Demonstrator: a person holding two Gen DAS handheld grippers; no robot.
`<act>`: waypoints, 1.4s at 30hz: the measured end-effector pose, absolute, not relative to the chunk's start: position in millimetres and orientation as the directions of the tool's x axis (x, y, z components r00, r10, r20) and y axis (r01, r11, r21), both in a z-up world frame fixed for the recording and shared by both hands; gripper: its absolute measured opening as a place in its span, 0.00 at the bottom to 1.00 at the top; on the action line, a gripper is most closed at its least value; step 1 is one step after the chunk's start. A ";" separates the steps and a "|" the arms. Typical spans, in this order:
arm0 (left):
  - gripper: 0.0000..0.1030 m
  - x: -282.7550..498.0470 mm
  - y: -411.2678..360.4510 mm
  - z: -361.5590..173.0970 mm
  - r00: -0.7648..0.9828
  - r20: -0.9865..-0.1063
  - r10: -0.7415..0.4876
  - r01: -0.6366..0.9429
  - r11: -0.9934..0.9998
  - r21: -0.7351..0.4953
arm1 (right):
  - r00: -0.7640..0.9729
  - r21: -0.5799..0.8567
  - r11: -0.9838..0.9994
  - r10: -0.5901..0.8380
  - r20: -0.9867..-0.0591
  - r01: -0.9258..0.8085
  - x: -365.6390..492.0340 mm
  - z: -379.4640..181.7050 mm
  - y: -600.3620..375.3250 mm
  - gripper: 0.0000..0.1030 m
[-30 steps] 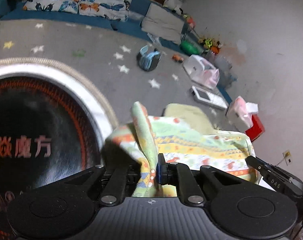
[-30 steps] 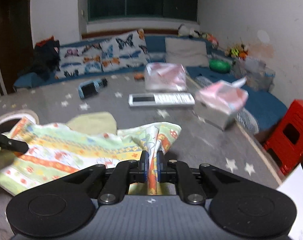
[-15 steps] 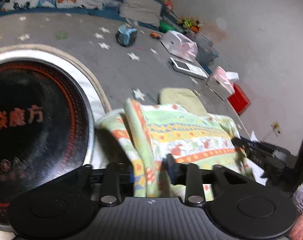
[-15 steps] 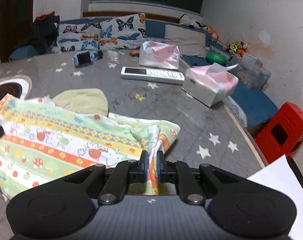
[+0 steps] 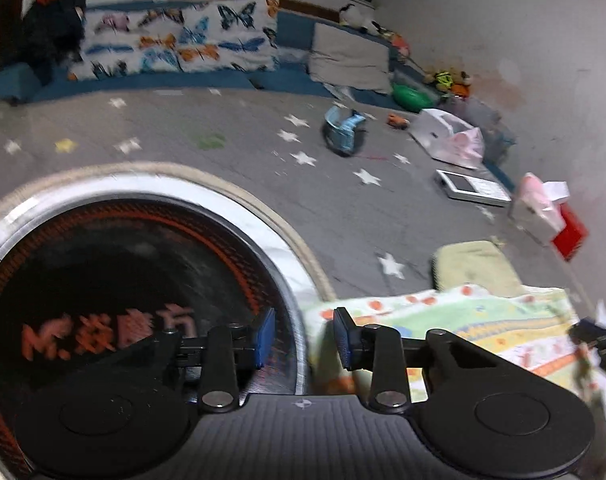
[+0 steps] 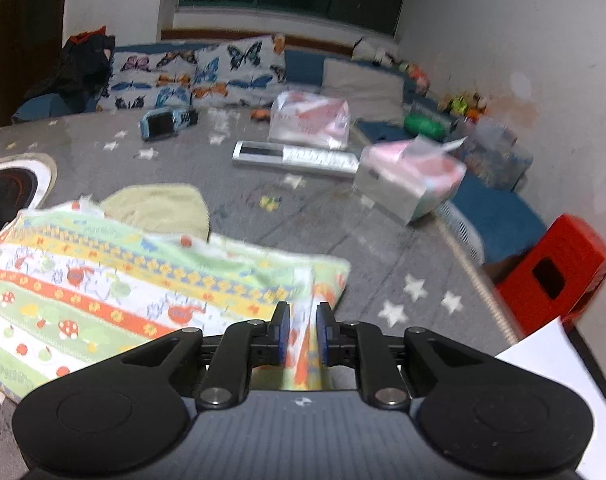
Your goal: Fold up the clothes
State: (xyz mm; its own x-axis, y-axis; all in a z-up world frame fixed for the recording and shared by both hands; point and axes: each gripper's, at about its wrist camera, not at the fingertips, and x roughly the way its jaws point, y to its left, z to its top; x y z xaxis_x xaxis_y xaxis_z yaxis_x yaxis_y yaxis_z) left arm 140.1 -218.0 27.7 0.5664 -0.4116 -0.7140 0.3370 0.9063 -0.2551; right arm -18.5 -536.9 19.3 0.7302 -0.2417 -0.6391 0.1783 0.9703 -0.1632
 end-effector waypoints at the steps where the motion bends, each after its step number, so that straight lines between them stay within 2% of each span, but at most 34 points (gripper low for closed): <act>1: 0.33 137.8 -218.2 31.0 0.573 -0.706 -0.417 0.343 0.904 -0.256 | 0.741 -0.166 0.969 -0.245 -0.625 0.180 -20.3 23.5 -535.9 0.12; 9: 0.33 111.4 -254.3 54.4 0.539 -0.646 -0.541 0.473 0.829 -0.299 | 0.771 0.074 0.995 0.000 -0.637 0.061 -3.3 34.6 -521.2 0.18; 12: 0.33 107.2 -277.1 53.2 0.503 -0.646 -0.574 0.518 0.798 -0.306 | 0.766 0.083 0.996 0.021 -0.643 0.042 10.3 26.2 -513.7 0.19; 18: 0.33 113.5 -310.3 33.9 0.477 -0.681 -0.555 0.533 0.799 -0.278 | 0.747 0.087 0.996 0.041 -0.663 0.022 36.8 6.2 -500.7 0.19; 26: 0.32 117.9 -306.0 31.3 0.492 -0.680 -0.544 0.522 0.809 -0.269 | 0.748 0.065 0.998 0.044 -0.662 -0.001 33.6 12.1 -498.7 0.20; 29: 0.32 103.0 -297.3 38.5 0.494 -0.666 -0.559 0.545 0.796 -0.264 | 0.746 0.058 0.998 0.066 -0.662 -0.037 16.0 17.5 -493.3 0.24; 42: 0.32 28.0 -271.3 36.5 0.523 -0.680 -0.514 0.587 0.795 -0.150 | 0.745 0.039 0.991 0.120 -0.656 -0.125 -65.2 18.3 -455.8 0.25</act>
